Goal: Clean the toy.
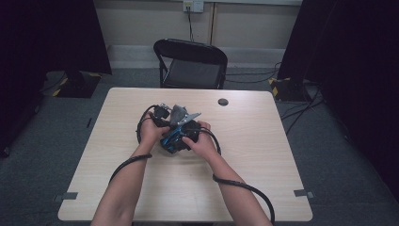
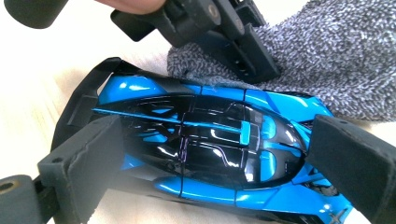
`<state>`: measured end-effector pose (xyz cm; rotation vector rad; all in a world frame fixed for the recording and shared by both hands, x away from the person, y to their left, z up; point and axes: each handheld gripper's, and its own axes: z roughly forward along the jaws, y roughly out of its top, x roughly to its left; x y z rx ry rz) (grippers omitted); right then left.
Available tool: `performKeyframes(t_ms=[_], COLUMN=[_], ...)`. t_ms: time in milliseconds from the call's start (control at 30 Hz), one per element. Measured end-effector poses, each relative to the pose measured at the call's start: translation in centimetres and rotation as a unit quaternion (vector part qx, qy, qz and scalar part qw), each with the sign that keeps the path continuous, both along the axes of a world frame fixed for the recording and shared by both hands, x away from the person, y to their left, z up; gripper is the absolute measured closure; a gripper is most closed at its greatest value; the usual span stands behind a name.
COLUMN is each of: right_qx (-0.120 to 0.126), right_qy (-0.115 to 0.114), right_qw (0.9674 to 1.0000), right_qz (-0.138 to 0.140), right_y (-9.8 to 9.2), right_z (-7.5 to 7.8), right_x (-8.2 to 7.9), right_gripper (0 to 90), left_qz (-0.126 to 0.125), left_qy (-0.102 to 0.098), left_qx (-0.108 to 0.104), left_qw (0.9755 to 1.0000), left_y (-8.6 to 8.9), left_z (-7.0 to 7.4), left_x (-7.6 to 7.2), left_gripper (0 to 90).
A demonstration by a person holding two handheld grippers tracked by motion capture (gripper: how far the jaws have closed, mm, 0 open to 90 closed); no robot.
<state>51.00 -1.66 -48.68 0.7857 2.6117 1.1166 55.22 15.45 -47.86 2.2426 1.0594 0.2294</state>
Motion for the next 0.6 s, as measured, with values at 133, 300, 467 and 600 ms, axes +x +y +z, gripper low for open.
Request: performKeyframes(t_ms=[133,300,467,600], right_qx=[-0.001,-0.001,-0.002,-0.003], right_qy=[0.001,0.001,0.002,0.003], right_qw=[1.0000,1.0000,1.0000,1.0000], right_qz=[0.000,-0.001,0.000,-0.001], right_y=[0.0,0.0,0.1,0.1], right_z=[0.0,0.0,0.1,0.1], right_x=[0.0,0.0,0.0,0.0], right_gripper=[3.4,3.4,3.4,3.4], left_qz=[-0.003,-0.005,-0.007,-0.012], left_qy=[0.003,0.008,0.012,0.014], left_qx=[-0.001,-0.003,-0.008,-0.003], left_qw=[1.0000,1.0000,0.9999,0.9998], left_y=[0.3,0.8,1.5,1.8], left_z=[0.0,0.1,0.2,0.3], left_x=[-0.2,-0.5,-1.0,-1.2], left_gripper=[73.8,73.8,73.8,73.9])
